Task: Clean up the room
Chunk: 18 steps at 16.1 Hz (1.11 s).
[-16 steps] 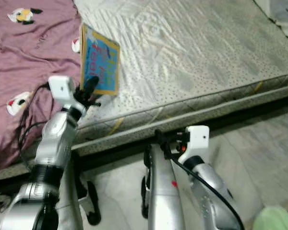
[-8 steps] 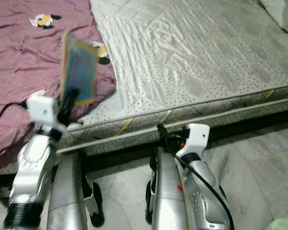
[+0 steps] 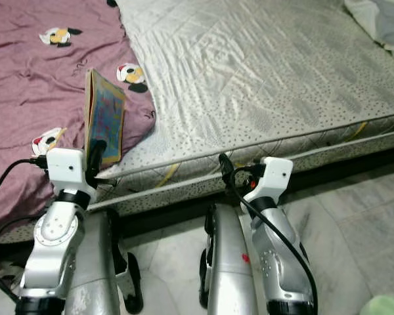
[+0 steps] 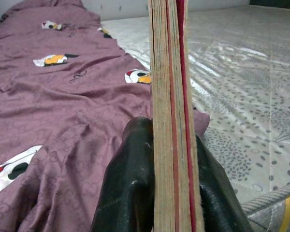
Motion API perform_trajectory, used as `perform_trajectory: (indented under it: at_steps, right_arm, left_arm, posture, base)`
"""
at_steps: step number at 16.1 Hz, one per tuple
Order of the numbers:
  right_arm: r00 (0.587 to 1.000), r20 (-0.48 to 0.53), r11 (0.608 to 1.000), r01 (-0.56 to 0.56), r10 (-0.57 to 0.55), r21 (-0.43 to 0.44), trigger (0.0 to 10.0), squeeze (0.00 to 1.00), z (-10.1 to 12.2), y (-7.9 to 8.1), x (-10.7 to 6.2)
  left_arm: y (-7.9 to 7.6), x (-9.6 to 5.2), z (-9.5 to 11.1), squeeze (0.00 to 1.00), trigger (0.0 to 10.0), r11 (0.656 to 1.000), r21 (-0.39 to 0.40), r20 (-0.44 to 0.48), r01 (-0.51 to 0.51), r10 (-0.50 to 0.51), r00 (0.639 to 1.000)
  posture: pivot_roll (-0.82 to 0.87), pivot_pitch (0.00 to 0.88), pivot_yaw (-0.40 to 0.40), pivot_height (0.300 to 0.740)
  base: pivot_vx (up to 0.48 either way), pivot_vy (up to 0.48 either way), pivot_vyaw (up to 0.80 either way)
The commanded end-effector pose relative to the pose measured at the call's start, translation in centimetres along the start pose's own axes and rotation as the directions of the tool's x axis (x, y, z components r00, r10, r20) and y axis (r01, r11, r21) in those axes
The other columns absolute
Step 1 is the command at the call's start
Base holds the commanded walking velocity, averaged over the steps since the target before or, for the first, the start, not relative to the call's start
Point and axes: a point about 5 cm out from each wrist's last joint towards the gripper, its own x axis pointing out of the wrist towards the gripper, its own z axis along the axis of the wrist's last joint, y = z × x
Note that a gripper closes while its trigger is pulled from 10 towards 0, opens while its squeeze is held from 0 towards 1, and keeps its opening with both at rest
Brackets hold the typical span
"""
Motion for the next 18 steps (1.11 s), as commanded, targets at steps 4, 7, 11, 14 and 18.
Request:
perform_trajectory:
  at_steps: [4, 7, 11, 14, 18]
  right_arm:
    - [1.000, 0.010, 1.000, 0.022, -0.022, -0.003, 10.0, 0.00, 0.0, -0.4, -0.2]
    - [1.000, 0.005, 1.000, 0.023, -0.023, -0.005, 10.0, 0.00, -0.1, -0.4, -0.3]
    - [1.000, 0.011, 1.000, 0.027, -0.027, -0.011, 10.0, 0.00, 0.1, -0.5, -0.2]
    - [0.999, 0.017, 0.999, 0.038, -0.037, -0.017, 10.0, 0.00, 0.1, -0.7, -0.2]
    - [0.998, 0.023, 0.998, 0.054, -0.053, -0.023, 10.0, 0.00, 0.1, -0.8, -0.2]
  left_arm:
    - [0.3, 0.6, 0.9, 0.00, 10.0, 0.999, -0.041, 0.006, -0.007, 0.008, 1.000]
    - [0.4, 1.0, 1.1, 0.00, 10.0, 0.999, -0.042, 0.006, -0.012, 0.012, 1.000]
    - [0.2, 1.0, 1.2, 0.00, 10.0, 0.999, -0.054, 0.014, -0.009, 0.010, 1.000]
    - [0.0, 0.5, 0.7, 0.00, 10.0, 0.999, -0.042, -0.006, 0.003, -0.003, 1.000]
    - [-0.1, 0.1, 0.2, 0.00, 10.0, 0.999, -0.038, -0.025, 0.005, -0.006, 1.000]
  posture:
    - [-0.02, 0.154, -0.024, 0.641]
    - [-0.02, 0.154, -0.026, 0.680]
    - [-0.02, 0.155, -0.027, 0.729]
    - [-0.02, 0.154, -0.025, 0.740]
    - [-0.02, 0.148, -0.021, 0.740]
  base:
    - [0.000, 0.000, 0.00]
    - [0.000, 0.000, 0.00]
    - [0.000, 0.000, 0.00]
    - [0.000, 0.000, 0.00]
    - [0.000, 0.000, 0.00]
